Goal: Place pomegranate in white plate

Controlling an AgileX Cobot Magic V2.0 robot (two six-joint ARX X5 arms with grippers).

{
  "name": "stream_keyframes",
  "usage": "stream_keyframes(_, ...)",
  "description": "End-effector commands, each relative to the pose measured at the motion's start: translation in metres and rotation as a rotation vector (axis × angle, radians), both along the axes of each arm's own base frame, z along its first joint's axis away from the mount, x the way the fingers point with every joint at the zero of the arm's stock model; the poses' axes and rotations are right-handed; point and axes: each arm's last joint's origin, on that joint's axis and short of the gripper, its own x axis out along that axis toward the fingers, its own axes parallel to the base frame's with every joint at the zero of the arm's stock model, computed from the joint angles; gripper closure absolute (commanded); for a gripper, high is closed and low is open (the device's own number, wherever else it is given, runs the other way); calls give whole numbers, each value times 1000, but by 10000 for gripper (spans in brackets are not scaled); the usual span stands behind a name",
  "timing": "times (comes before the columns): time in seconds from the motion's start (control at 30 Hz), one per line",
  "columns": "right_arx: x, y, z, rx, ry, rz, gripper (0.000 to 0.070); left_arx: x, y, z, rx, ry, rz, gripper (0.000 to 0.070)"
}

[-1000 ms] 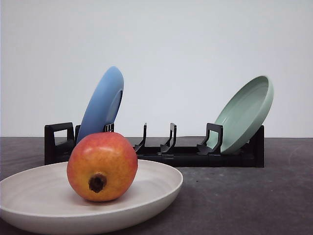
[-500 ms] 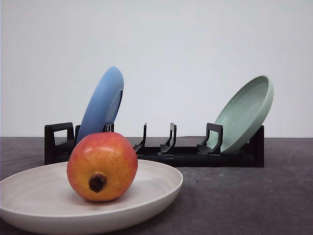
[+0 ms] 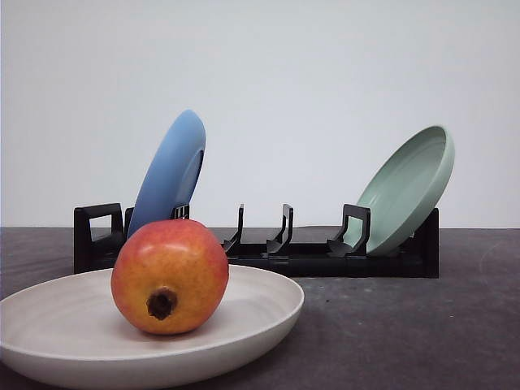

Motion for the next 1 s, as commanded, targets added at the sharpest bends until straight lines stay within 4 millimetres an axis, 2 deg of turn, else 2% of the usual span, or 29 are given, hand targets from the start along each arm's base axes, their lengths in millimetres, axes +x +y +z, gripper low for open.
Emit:
stream_keyframes(0.0,0,0,0,-1,-5,-1,643,0,0,-3,-7,11,8,700)
stream_keyframes(0.97,0,0,0,-1,-5,-1,643,0,0,-3,-6,11,8,700)
